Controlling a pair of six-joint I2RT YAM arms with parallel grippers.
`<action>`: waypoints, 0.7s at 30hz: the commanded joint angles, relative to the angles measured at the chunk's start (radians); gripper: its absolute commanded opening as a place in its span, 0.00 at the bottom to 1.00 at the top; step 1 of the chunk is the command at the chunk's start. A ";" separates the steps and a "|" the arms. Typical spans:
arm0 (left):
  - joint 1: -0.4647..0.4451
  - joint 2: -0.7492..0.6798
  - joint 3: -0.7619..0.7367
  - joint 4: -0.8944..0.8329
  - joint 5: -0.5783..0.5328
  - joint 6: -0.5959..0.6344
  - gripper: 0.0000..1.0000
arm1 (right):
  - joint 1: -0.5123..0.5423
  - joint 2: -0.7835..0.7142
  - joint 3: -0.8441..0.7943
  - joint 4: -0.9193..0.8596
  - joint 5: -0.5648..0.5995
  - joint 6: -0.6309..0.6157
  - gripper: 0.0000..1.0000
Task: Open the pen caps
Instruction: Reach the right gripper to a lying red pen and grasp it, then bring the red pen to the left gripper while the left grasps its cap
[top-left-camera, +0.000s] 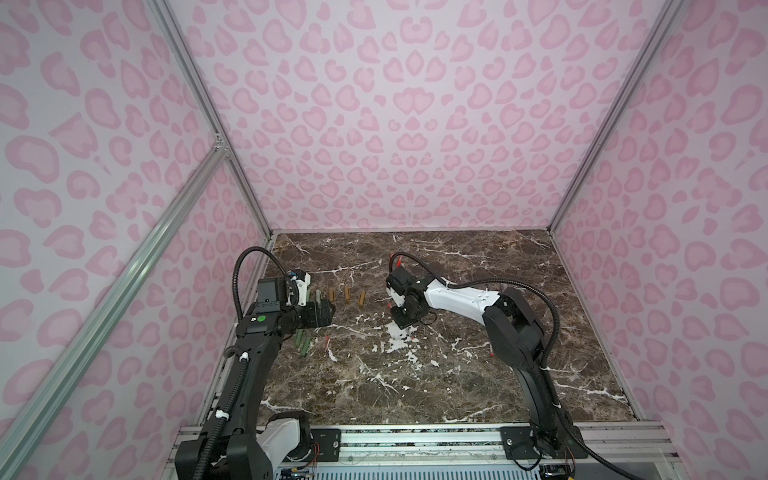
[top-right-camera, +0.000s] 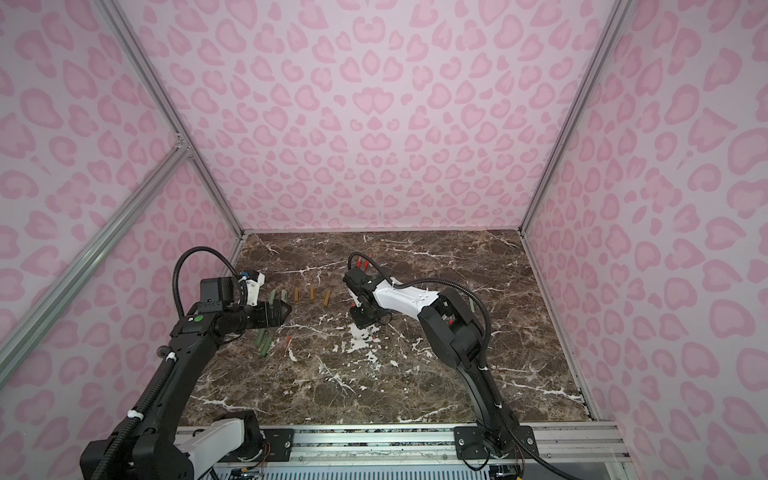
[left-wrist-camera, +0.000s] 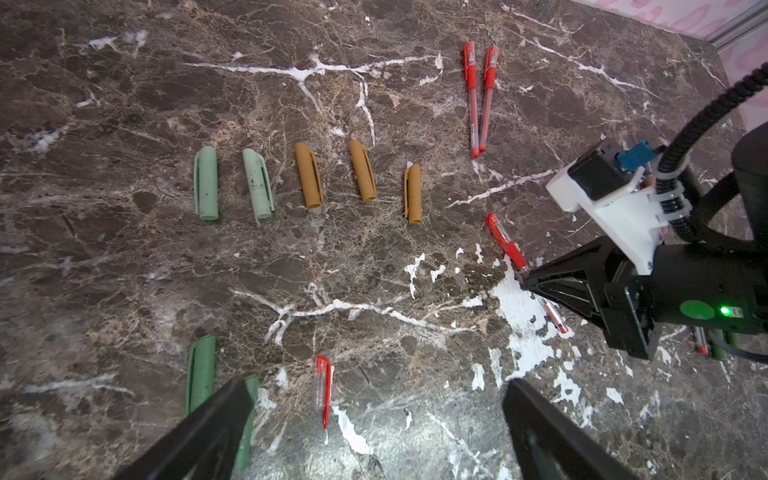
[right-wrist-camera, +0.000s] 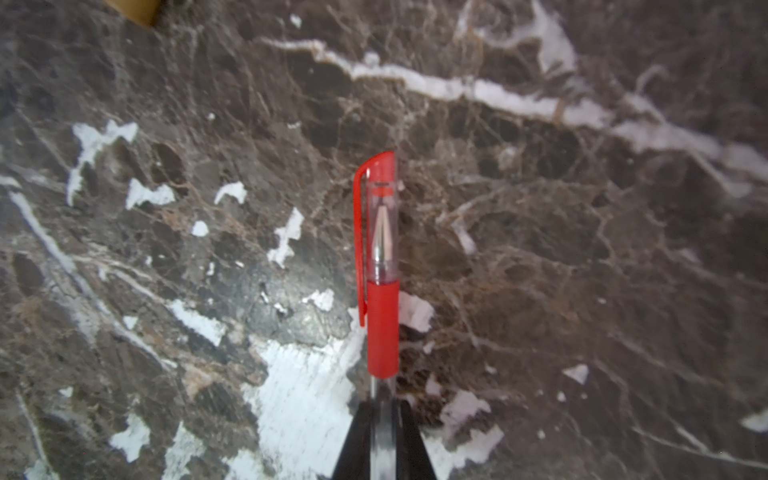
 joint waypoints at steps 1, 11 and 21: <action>0.002 -0.005 -0.001 0.030 0.021 -0.005 0.98 | 0.004 0.016 -0.027 -0.025 0.005 -0.012 0.07; 0.004 0.012 0.015 0.029 0.164 -0.040 1.00 | 0.029 -0.122 -0.055 0.006 -0.011 0.042 0.00; 0.005 0.014 -0.021 0.139 0.397 -0.180 0.94 | 0.144 -0.269 -0.078 0.156 -0.019 0.178 0.00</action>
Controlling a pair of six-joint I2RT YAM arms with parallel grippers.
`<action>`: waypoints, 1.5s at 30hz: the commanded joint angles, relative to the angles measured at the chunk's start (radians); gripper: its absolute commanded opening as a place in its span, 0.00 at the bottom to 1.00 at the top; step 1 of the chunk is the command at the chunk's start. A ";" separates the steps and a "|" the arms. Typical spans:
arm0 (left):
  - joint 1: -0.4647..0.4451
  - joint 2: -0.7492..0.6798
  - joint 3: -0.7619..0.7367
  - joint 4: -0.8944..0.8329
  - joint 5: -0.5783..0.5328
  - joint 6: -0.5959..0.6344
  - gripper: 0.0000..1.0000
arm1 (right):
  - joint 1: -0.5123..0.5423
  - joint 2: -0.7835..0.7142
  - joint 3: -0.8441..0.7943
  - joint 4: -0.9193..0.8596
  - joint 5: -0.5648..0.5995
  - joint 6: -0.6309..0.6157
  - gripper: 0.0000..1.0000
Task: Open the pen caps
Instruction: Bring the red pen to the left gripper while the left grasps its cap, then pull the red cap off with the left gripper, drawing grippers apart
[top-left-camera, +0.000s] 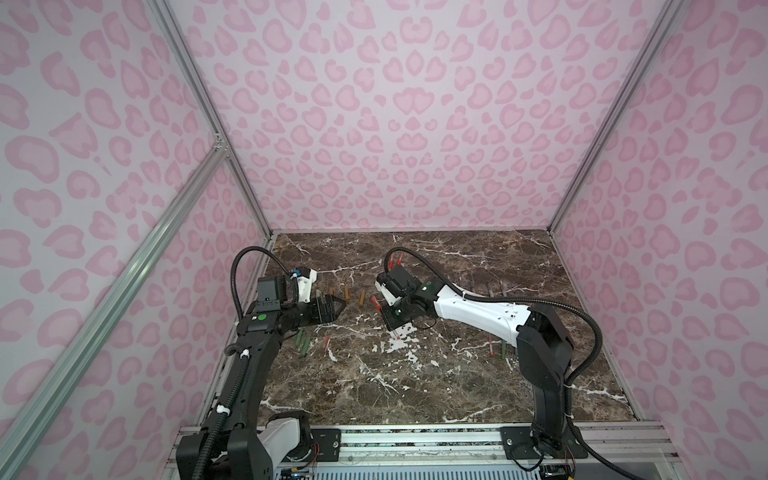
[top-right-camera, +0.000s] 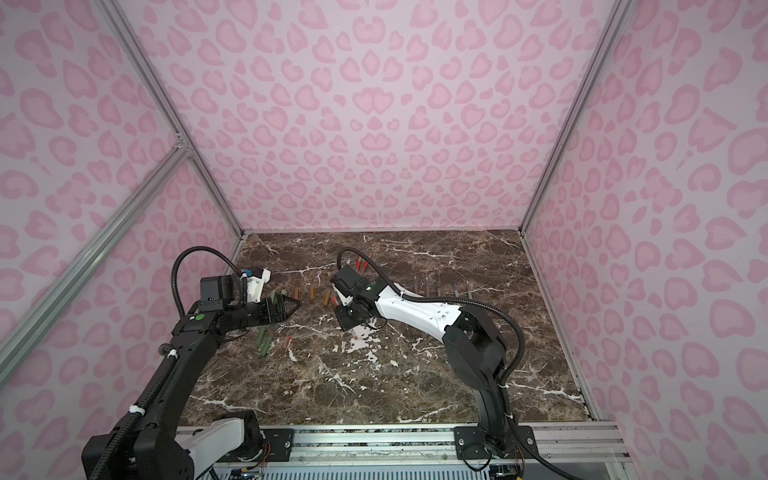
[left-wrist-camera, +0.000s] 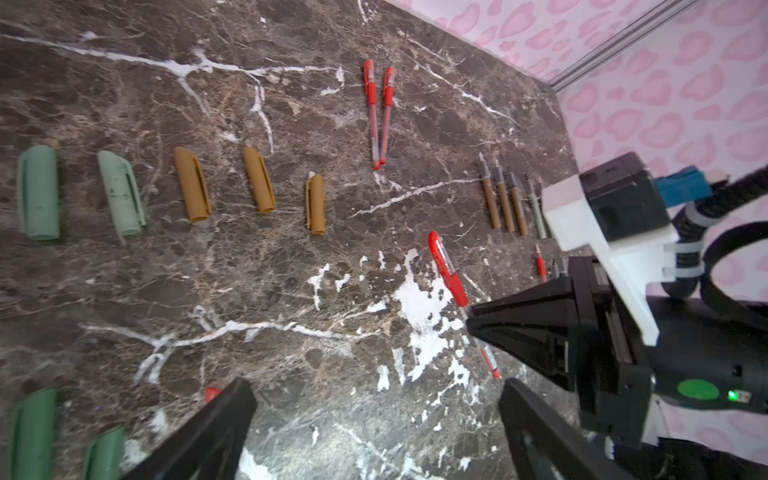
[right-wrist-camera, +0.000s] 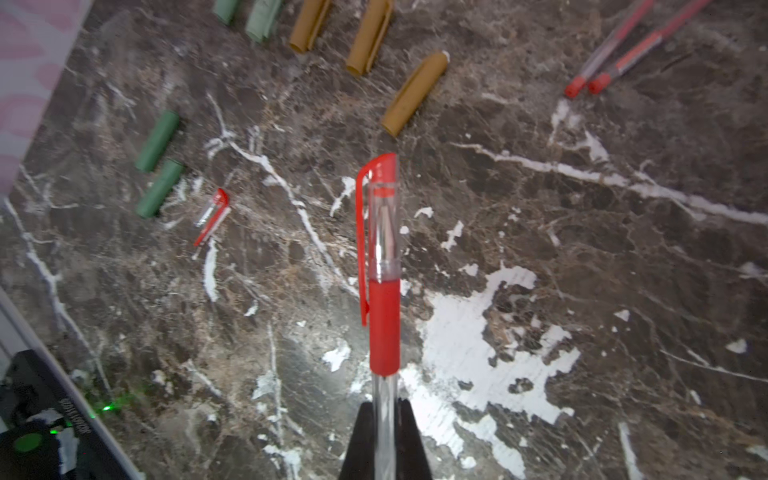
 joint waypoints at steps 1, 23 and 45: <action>0.000 -0.006 -0.027 0.098 0.130 -0.077 0.93 | 0.032 -0.028 -0.011 0.101 -0.005 0.069 0.00; -0.012 0.039 -0.098 0.256 0.176 -0.263 0.43 | 0.129 0.043 0.101 0.184 -0.115 0.107 0.00; -0.010 0.039 -0.084 0.238 0.177 -0.258 0.04 | 0.132 0.077 0.120 0.184 -0.125 0.080 0.22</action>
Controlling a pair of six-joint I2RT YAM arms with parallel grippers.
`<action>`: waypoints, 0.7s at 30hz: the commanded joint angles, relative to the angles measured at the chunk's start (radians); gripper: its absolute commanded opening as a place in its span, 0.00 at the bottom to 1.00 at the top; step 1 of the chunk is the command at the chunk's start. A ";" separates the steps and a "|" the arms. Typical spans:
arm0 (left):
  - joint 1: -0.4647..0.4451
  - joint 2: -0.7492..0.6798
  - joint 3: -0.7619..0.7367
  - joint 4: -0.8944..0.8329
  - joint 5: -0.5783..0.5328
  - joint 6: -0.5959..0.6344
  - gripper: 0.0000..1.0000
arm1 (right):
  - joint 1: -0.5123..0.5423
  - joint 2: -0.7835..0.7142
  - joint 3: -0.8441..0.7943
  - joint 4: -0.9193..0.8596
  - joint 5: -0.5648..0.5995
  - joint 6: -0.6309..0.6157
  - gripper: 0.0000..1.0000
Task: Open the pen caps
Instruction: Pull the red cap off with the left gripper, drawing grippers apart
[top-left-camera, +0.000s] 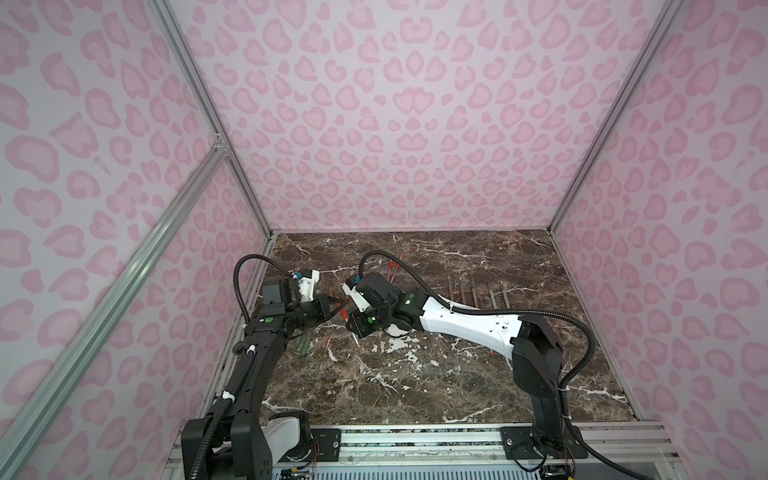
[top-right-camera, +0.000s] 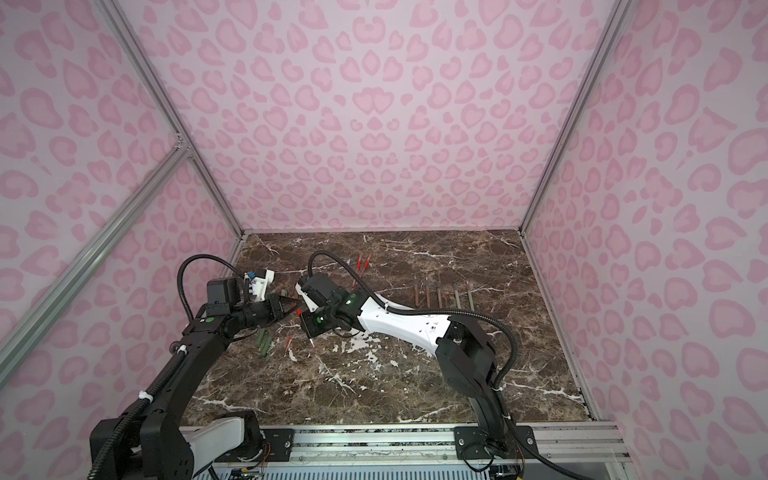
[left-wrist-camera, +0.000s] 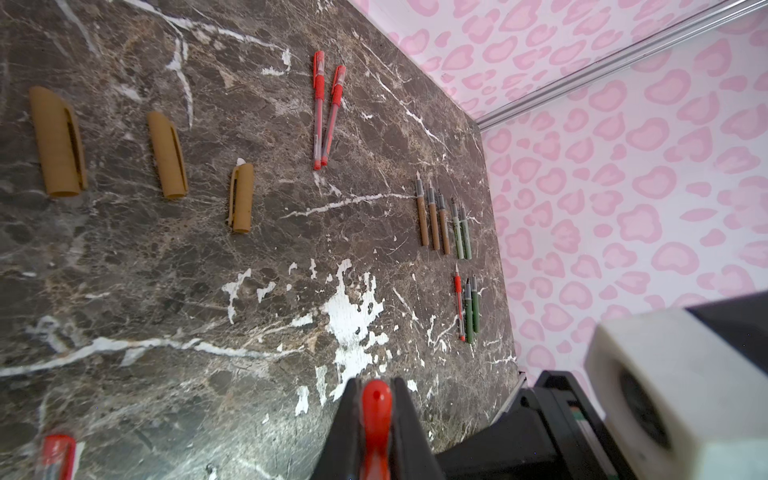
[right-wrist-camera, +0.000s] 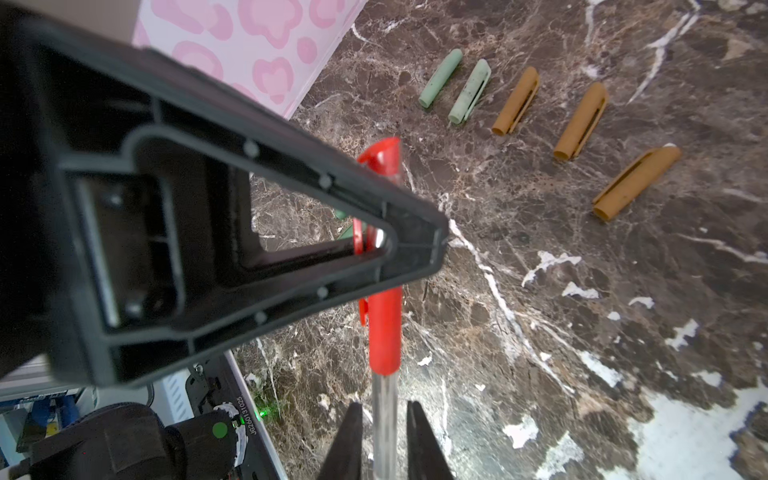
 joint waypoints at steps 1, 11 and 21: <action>0.002 -0.001 0.009 0.015 0.010 0.011 0.04 | 0.000 0.038 0.037 -0.007 -0.017 -0.018 0.23; 0.004 -0.018 0.014 0.008 -0.002 0.020 0.04 | 0.003 0.035 -0.011 0.001 -0.024 -0.025 0.00; 0.015 -0.001 0.044 -0.014 -0.014 0.035 0.04 | 0.016 -0.151 -0.429 0.145 0.005 0.058 0.00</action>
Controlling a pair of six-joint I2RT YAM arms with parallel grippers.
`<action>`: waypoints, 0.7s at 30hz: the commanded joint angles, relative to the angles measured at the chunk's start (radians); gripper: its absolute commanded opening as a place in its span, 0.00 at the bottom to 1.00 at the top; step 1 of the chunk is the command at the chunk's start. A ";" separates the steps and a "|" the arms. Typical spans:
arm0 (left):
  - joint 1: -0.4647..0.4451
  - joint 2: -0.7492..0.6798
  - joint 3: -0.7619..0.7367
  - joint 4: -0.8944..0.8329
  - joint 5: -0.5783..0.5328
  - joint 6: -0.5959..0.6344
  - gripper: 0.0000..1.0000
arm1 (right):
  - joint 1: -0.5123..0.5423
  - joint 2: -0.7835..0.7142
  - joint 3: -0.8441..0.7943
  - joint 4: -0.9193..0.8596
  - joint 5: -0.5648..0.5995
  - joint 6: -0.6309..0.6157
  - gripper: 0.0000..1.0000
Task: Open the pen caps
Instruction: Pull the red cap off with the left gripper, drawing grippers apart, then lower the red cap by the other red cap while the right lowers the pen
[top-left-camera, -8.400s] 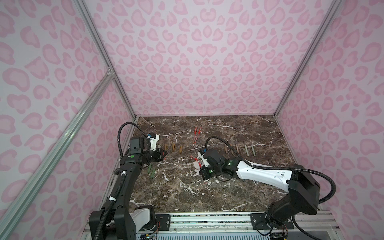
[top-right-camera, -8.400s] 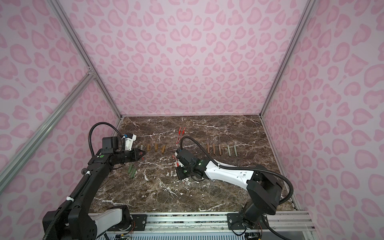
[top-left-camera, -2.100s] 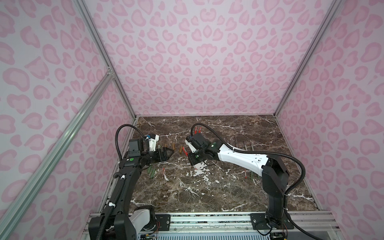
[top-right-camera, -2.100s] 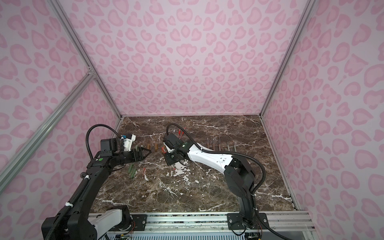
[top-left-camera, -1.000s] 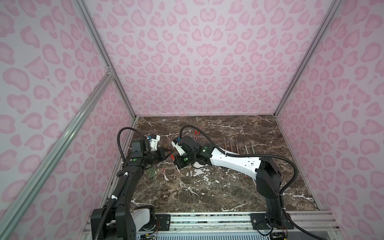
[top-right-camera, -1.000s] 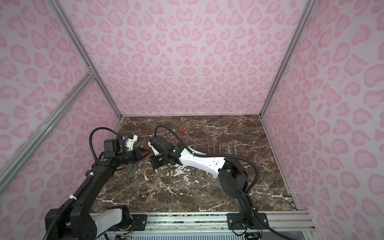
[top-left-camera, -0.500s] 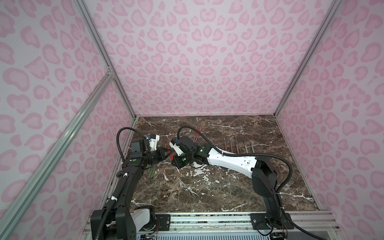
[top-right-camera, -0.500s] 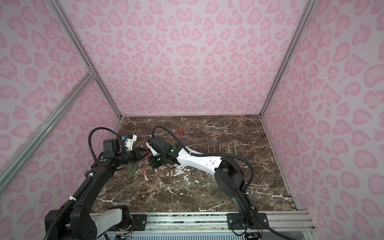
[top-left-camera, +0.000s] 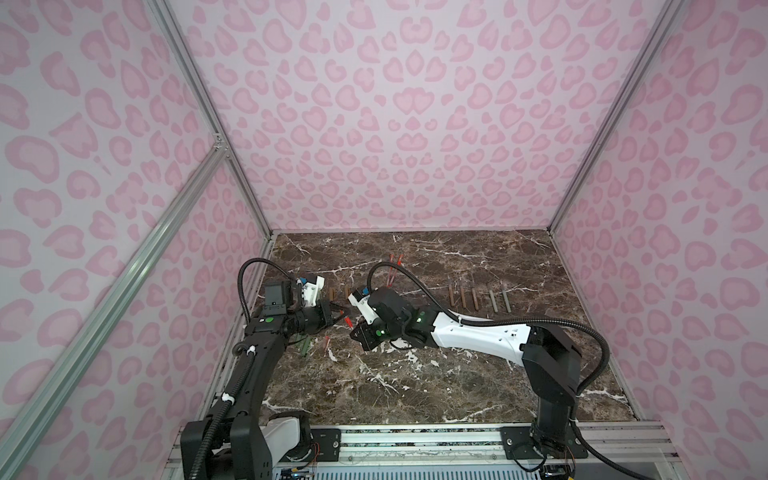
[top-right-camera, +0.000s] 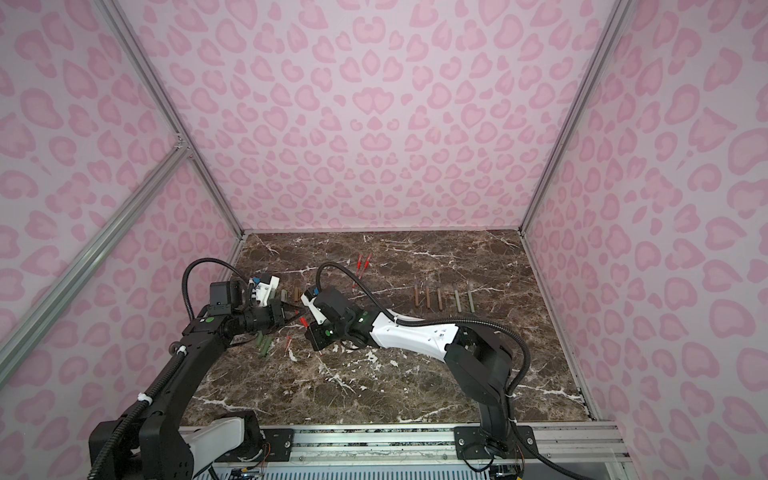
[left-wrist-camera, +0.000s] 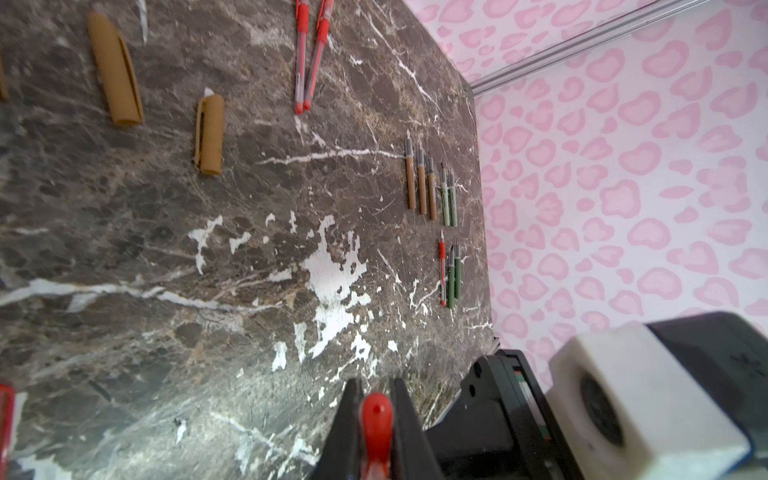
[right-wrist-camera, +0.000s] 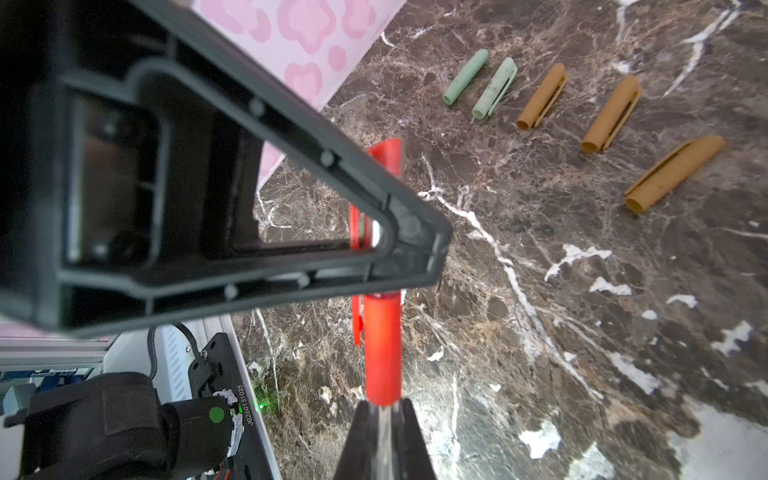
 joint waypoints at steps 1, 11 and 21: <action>0.014 0.011 0.040 0.113 -0.074 0.018 0.04 | 0.003 -0.032 -0.115 -0.164 0.021 0.063 0.00; 0.011 0.032 0.043 0.091 -0.130 0.062 0.04 | -0.006 -0.152 -0.245 -0.150 0.083 0.087 0.00; -0.100 0.095 0.098 -0.161 -0.408 0.361 0.03 | -0.105 -0.296 -0.337 -0.227 0.180 0.120 0.00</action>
